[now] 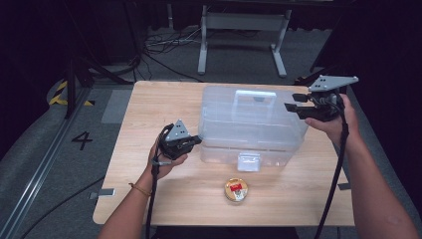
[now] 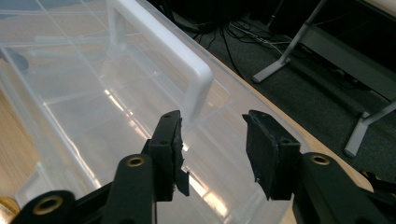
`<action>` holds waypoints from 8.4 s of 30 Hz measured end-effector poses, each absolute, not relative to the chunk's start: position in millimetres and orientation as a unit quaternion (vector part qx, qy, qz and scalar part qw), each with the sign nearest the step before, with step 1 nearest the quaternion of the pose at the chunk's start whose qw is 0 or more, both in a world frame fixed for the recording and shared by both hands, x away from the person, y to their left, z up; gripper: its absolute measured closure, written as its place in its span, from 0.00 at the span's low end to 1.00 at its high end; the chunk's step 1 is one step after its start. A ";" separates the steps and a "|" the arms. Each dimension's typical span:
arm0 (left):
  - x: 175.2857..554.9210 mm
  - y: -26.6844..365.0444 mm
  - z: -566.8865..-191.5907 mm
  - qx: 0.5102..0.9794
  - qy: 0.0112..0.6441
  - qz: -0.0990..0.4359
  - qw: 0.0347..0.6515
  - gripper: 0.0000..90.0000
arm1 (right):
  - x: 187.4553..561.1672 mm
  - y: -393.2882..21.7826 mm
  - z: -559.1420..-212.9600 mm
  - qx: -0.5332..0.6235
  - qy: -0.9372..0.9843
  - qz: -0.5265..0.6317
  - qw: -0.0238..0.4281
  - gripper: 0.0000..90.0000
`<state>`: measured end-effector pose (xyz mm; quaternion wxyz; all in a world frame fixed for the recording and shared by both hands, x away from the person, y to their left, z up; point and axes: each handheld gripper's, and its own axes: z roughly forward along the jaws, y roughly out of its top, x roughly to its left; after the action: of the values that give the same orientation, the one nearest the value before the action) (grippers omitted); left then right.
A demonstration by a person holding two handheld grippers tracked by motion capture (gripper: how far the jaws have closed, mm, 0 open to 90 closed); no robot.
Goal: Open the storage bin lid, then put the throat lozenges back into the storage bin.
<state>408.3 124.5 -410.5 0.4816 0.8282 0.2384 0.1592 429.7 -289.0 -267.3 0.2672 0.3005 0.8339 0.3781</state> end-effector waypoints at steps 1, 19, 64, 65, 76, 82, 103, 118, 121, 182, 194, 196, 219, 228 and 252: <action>408.3 124.5 -410.5 0.828 0.239 0.159 0.482 1.00 | 426.4 -293.3 -268.1 0.300 0.831 0.381 0.270 0.57; 409.2 125.0 -409.9 0.830 0.237 0.158 0.479 1.00 | 367.9 -353.8 -313.0 0.305 0.804 0.434 0.267 0.34; 408.6 126.2 -408.7 0.826 0.243 0.163 0.482 0.83 | 363.5 -337.6 -372.8 0.289 0.777 0.436 0.351 0.50; 408.2 126.4 -408.2 0.826 0.241 0.164 0.482 0.82 | 364.0 -337.5 -371.0 0.290 0.773 0.439 0.355 0.50; 391.6 106.6 -397.7 0.852 0.164 0.150 0.475 0.77 | 380.1 -328.5 -343.4 0.297 0.749 0.450 0.385 0.52; 391.9 88.8 -403.7 0.873 0.145 0.149 0.441 0.71 | 389.4 -322.6 -333.3 0.308 0.735 0.444 0.410 0.56; 403.0 74.0 -412.3 0.896 0.130 0.163 0.393 0.71 | 424.8 -310.1 -303.0 0.363 0.703 0.441 0.424 0.61; 410.1 71.5 -416.4 0.910 0.104 0.153 0.372 0.75 | 455.6 -313.1 -299.5 0.371 0.680 0.439 0.454 0.79; 410.4 71.6 -416.5 0.910 0.102 0.153 0.373 0.75 | 461.4 -314.3 -300.6 0.378 0.676 0.440 0.454 0.82; 414.9 70.8 -419.5 0.908 0.096 0.138 0.384 0.76 | 585.2 -323.4 -294.1 0.441 0.697 0.420 0.378 0.95; 415.3 70.5 -419.8 0.908 0.096 0.139 0.384 0.76 | 609.3 -322.6 -297.6 0.458 0.709 0.402 0.356 0.94; 415.3 70.2 -419.7 0.908 0.097 0.138 0.383 0.76 | 613.1 -323.2 -298.7 0.459 0.711 0.398 0.353 0.94; 418.0 69.9 -421.4 0.907 0.102 0.123 0.390 0.75 | 652.4 -318.3 -310.7 0.490 0.743 0.333 0.312 0.92; 418.3 70.7 -422.1 0.905 0.106 0.112 0.396 0.75 | 660.7 -329.2 -326.1 0.515 0.742 0.322 0.282 0.85; 416.1 63.3 -422.2 0.906 0.106 0.119 0.393 0.79 | 550.4 -331.3 -304.6 0.445 0.771 0.358 0.283 0.66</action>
<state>416.1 63.3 -422.2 0.3930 0.9056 0.1056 0.1194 550.4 -331.3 -304.6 0.2829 0.4447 0.7706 0.3582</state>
